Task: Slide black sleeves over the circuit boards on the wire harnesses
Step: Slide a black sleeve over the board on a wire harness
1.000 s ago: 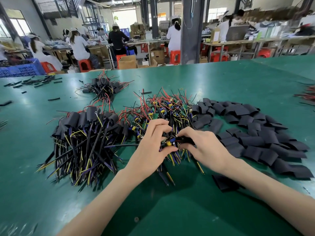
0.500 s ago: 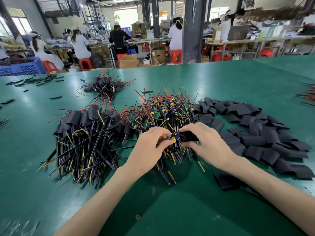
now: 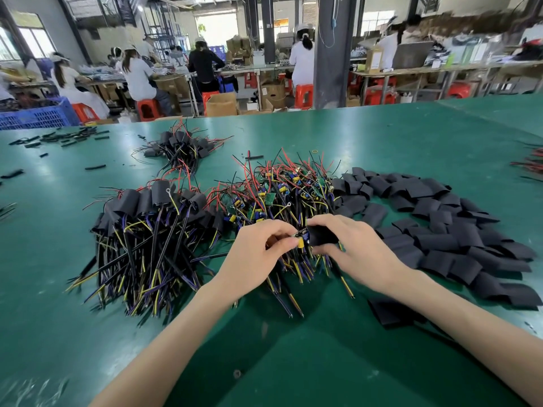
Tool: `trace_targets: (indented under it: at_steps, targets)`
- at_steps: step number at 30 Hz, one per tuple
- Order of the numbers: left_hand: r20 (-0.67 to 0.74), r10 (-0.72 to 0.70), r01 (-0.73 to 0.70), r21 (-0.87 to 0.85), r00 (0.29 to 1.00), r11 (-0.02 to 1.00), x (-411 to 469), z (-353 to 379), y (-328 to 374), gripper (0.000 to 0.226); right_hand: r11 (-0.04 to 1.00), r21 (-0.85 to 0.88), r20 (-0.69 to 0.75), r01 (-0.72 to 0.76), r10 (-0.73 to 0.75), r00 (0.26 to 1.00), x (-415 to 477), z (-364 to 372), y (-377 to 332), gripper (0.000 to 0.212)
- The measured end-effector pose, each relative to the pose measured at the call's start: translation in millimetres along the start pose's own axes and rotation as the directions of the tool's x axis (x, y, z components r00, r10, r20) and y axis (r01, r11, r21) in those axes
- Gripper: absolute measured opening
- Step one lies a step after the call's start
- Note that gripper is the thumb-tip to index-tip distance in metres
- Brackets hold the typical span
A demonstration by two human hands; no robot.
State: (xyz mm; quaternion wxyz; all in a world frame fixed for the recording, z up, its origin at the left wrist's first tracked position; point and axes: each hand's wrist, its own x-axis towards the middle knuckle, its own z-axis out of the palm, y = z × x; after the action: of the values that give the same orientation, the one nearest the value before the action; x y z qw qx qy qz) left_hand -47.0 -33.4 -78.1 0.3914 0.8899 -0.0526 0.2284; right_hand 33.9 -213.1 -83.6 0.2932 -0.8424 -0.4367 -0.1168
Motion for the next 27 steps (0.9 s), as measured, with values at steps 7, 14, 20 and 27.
trace_targets:
  at_steps: [7, 14, 20, 27]
  targets:
    - [0.055, -0.028, 0.026, 0.035, 0.998, 0.999, -2.6, 4.4, -1.7, 0.009, 0.994, -0.001, 0.098, 0.111, -0.11, 0.989, -0.5, -3.7, -2.6, 0.039]
    - [-0.019, -0.106, 0.105, -0.002, 0.994, 0.994, -1.7, 4.3, -2.5, 0.023, 0.991, -0.012, 0.052, 0.132, -0.131, 0.99, -2.7, -0.2, -8.6, 0.037]
    - [-0.043, -0.1, 0.1, -0.005, 0.994, 0.995, -2.5, 4.2, 0.7, 0.013, 0.992, -0.022, 0.031, 0.121, -0.12, 0.992, -2.8, 0.9, -10.5, 0.034]
    - [-0.084, -0.095, 0.096, 0.014, 0.992, 0.995, -2.8, 4.9, 1.9, 0.014, 0.99, 0.0, 0.047, 0.138, -0.138, 0.989, -2.9, 2.1, -10.5, 0.037]
